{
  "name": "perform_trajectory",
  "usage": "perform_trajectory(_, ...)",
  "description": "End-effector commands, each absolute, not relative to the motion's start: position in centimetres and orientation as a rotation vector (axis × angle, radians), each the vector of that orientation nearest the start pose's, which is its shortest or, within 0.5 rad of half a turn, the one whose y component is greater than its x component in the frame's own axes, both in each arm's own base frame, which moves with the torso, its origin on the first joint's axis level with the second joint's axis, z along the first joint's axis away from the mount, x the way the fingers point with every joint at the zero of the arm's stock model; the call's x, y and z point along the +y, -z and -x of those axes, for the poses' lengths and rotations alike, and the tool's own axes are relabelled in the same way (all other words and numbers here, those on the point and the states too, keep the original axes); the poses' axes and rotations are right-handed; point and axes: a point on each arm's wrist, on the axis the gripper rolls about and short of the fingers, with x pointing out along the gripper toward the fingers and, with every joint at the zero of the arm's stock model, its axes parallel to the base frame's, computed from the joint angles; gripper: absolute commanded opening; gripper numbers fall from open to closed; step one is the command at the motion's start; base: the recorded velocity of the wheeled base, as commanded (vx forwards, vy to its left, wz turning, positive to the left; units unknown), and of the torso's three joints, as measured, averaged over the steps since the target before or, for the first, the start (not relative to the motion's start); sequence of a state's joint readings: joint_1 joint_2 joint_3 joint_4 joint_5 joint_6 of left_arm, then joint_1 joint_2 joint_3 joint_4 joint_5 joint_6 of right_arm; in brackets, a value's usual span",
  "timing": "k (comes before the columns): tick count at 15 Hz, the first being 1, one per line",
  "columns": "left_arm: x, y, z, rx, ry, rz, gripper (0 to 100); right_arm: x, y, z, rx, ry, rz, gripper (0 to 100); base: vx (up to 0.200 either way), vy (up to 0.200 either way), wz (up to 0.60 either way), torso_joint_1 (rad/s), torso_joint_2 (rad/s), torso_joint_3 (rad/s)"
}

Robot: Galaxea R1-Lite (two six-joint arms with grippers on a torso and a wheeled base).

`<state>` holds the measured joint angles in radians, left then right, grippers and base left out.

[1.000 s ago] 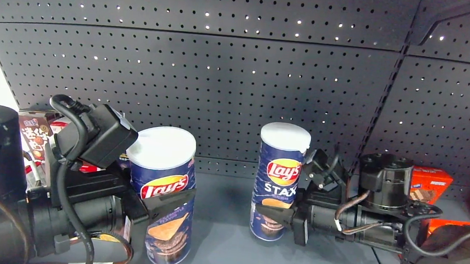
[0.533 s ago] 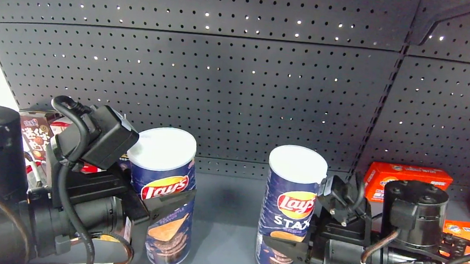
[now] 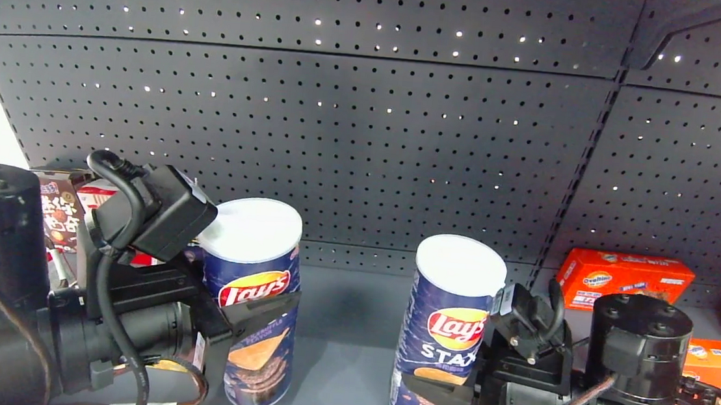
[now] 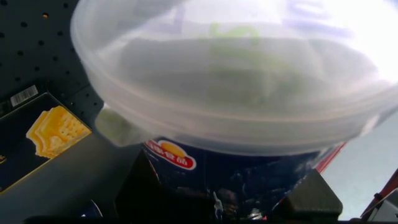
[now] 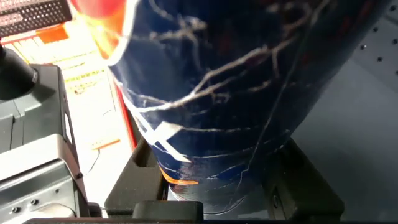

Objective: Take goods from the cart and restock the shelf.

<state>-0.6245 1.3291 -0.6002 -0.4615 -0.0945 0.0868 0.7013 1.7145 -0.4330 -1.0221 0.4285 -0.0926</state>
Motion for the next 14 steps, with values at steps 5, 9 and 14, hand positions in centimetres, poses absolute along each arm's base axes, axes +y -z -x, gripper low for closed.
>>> perform_trajectory(5, -12.5, -20.2, -17.0, 0.246, 0.727, -0.158, 0, 17.9, -11.1, -19.8, 0.264, -1.135, 0.117, 0, 0.000, 0.000, 0.00, 0.000, 0.00, 0.000)
perform_trajectory(9, -12.5, -20.1, -17.0, 0.248, 0.726, -0.157, 0, 18.1, -10.7, -20.0, 0.267, -1.135, 0.118, 0, 0.000, 0.000, 0.00, 0.000, 0.00, 0.000)
perform_trajectory(14, -12.6, -20.0, -17.1, 0.252, 0.725, -0.158, 0, 18.1, -10.3, -20.2, 0.277, -1.127, 0.120, 100, 0.000, 0.000, 0.00, 0.000, 0.00, 0.000)
